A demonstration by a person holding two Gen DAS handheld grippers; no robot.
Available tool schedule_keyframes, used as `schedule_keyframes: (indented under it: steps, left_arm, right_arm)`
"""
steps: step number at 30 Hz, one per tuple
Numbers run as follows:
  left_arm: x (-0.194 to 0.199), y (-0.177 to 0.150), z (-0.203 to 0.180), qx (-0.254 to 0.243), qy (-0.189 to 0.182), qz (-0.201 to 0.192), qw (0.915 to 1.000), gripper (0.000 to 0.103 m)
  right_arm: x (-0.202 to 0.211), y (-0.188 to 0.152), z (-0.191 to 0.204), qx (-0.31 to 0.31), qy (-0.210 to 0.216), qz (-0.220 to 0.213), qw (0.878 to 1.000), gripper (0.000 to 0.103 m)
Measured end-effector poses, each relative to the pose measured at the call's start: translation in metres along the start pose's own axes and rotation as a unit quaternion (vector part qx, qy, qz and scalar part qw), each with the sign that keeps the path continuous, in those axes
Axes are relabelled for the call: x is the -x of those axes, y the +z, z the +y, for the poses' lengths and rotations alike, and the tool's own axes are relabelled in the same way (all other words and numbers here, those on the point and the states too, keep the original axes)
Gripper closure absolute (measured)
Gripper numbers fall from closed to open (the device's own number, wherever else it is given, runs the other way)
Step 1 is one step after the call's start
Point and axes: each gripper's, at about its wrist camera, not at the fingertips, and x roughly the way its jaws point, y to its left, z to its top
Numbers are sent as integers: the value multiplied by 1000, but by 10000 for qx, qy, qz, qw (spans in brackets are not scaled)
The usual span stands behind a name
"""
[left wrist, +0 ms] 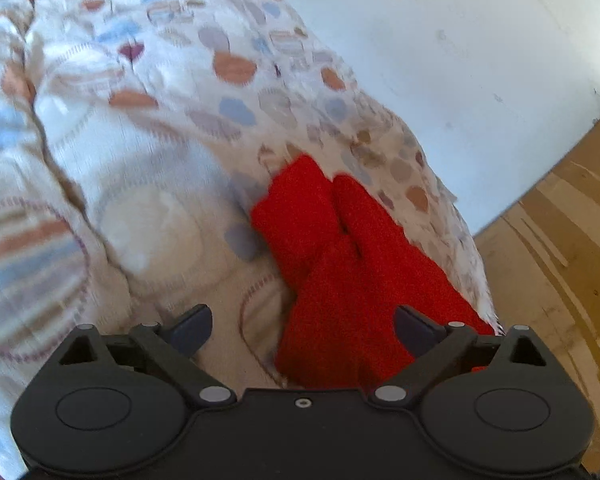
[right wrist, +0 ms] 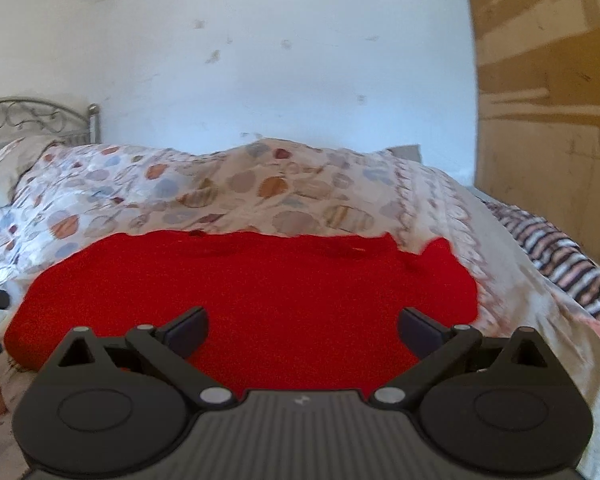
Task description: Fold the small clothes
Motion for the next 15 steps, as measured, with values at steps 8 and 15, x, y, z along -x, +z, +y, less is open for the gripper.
schedule_keyframes:
  steps: [8, 15]
  left_arm:
    - [-27, 13, -12, -412, 14, -139, 9991, 1]
    - [-69, 44, -6, -655, 142, -79, 9977, 1]
  right_arm:
    - [-23, 6, 29, 343, 224, 136, 9991, 0]
    - [-47, -11, 22, 87, 472, 616, 9969, 0]
